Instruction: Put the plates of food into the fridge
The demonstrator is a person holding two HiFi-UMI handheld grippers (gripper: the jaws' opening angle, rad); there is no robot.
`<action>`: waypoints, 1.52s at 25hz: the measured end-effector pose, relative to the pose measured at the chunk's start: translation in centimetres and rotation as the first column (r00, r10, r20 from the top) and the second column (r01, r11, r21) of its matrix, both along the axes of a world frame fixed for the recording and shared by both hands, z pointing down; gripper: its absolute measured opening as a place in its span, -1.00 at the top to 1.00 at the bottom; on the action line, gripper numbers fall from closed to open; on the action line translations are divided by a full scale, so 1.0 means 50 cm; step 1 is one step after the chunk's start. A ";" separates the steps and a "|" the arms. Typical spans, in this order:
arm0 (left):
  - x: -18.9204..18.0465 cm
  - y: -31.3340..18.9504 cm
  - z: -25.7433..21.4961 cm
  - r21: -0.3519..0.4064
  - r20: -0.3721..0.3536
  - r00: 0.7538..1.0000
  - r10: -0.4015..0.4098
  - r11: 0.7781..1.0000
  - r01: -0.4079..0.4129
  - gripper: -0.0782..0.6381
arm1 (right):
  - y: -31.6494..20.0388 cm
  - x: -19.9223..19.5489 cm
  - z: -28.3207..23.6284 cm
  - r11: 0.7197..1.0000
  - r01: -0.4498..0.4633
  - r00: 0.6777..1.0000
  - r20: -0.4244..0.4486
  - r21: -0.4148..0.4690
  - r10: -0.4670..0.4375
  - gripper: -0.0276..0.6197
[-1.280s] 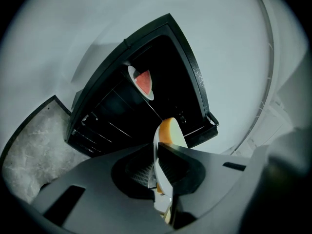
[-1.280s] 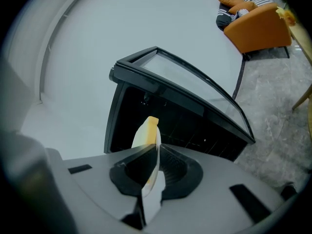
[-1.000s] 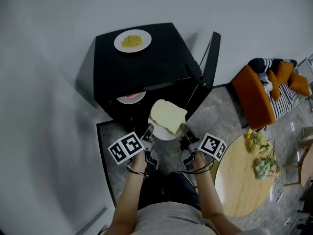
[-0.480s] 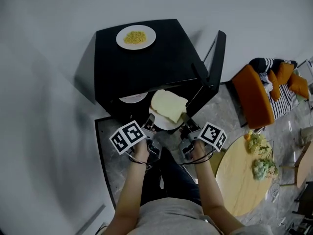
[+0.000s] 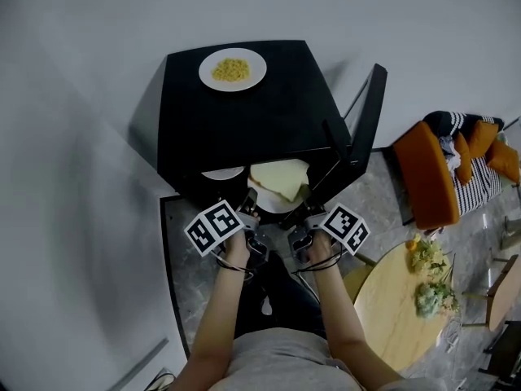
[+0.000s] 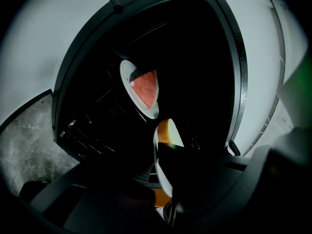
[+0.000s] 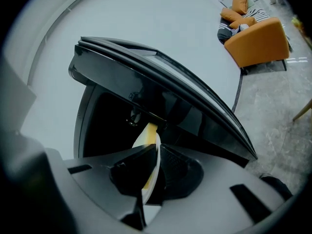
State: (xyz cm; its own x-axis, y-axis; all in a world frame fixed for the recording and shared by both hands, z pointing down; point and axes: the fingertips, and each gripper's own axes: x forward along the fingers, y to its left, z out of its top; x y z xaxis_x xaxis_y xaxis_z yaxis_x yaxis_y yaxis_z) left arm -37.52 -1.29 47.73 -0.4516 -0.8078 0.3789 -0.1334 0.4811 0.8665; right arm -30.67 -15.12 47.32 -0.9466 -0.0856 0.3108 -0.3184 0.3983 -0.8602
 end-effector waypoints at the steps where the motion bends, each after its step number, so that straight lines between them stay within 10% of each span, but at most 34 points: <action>1: -0.002 -0.002 0.001 -0.002 0.001 1.000 -0.007 1.000 0.007 0.69 | -0.003 -0.004 0.000 1.000 -0.009 1.000 0.001 0.005 0.009 0.82; 28: -0.065 -0.034 0.001 0.021 -0.037 0.994 -0.099 0.995 0.100 0.70 | -0.026 -0.057 0.001 0.978 -0.006 0.999 -0.037 0.210 0.014 0.78; 38: -0.069 -0.049 0.001 0.059 -0.067 0.993 -0.099 0.993 0.103 0.71 | 0.077 0.018 -0.006 0.807 0.266 0.964 -0.121 0.528 -0.238 0.80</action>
